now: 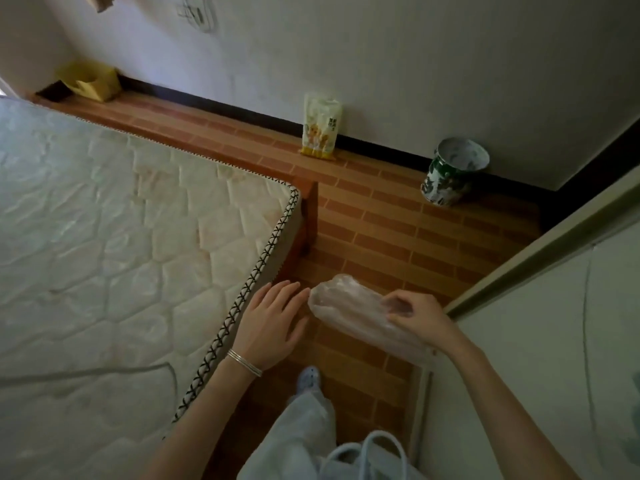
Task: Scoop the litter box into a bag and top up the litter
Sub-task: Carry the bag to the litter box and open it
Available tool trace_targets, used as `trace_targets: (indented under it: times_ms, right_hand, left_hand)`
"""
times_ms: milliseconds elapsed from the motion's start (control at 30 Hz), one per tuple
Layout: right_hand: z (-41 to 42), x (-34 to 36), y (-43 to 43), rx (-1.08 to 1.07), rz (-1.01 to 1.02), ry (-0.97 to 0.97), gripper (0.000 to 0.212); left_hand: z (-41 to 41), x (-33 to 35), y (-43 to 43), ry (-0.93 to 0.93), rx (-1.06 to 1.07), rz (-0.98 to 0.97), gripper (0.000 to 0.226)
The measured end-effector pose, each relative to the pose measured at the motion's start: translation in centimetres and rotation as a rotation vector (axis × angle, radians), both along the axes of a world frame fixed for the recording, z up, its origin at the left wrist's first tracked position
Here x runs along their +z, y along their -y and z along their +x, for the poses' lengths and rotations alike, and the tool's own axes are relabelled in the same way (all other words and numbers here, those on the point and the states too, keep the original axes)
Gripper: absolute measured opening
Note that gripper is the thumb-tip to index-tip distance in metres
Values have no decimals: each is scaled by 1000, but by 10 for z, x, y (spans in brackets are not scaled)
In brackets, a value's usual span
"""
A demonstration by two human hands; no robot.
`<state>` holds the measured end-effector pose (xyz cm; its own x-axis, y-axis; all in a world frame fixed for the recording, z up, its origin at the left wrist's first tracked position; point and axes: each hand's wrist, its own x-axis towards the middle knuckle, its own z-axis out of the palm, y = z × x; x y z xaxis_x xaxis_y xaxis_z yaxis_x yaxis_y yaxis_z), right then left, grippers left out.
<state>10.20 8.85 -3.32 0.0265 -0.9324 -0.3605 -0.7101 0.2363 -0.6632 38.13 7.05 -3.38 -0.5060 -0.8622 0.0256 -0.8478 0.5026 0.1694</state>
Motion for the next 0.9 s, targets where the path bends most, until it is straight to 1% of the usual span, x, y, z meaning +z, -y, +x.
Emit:
trace_targets:
  times_ms: [233, 400, 667, 900]
  right_hand:
    - [-20, 17, 101, -58, -36, 9, 29]
    - [-38, 25, 160, -100, -43, 24, 26]
    - [-94, 19, 252, -106, -43, -2, 25]
    - [-160, 20, 346, -82, -36, 1, 27]
  left_hand:
    - [-20, 12, 126, -41, -87, -35, 51]
    - [-40, 14, 194, -40, -157, -53, 51]
    - [-88, -2, 282, -58, -157, -47, 50]
    - [-157, 2, 364, -66, -88, -37, 50]
